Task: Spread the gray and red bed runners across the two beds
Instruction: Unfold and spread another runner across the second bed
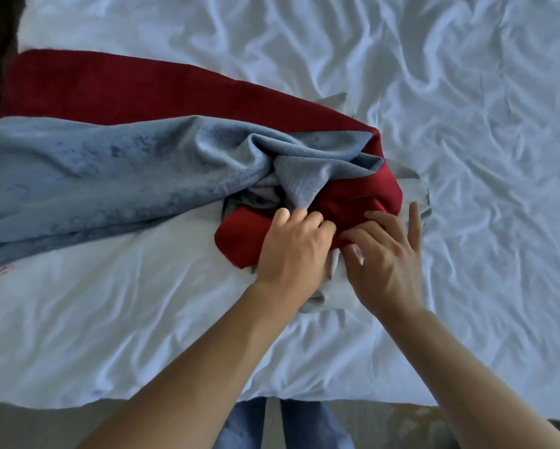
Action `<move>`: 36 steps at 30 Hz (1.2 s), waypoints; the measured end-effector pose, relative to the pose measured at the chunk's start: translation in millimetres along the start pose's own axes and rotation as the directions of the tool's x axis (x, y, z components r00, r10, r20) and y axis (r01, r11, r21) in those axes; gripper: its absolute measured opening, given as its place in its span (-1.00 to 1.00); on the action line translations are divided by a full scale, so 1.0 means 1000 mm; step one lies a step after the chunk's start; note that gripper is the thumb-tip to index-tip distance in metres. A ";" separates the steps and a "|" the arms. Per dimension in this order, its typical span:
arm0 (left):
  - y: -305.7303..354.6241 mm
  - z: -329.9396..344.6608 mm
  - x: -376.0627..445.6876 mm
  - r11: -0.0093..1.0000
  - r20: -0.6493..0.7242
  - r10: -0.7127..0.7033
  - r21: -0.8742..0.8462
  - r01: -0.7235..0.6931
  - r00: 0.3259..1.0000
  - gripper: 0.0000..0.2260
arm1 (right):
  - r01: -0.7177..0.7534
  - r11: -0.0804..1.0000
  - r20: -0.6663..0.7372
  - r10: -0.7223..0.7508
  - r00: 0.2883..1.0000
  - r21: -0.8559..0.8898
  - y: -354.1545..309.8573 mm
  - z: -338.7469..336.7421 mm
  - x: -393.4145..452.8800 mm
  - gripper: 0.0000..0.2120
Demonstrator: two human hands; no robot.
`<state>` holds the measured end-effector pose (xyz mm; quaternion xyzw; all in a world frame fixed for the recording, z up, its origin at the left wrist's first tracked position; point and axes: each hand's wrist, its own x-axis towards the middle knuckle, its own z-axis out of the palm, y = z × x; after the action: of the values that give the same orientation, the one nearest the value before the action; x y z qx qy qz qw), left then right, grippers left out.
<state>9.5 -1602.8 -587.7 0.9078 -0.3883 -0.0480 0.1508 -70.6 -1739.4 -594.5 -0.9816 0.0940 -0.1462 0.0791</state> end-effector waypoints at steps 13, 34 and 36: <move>0.099 0.012 0.051 0.998 0.002 -0.037 -0.053 0.037 0.999 -0.89 | -0.036 0.999 0.003 0.037 0.999 -0.036 0.097 -0.041 -0.012 -0.92; 0.155 0.034 0.159 0.984 0.113 -0.092 0.165 0.072 0.989 -0.81 | -0.146 0.987 0.488 0.163 0.858 -0.071 0.173 0.017 0.051 -0.71; 0.143 0.036 0.166 0.977 0.169 -0.123 0.195 0.089 0.978 -0.86 | -0.160 0.984 0.478 0.176 0.861 -0.075 0.173 0.022 0.053 -0.81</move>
<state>18.8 -1824.5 -572.4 0.9293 -0.3541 -0.1013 0.0268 -42.2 -1915.2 -632.2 -0.9762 0.1587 0.1119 0.0965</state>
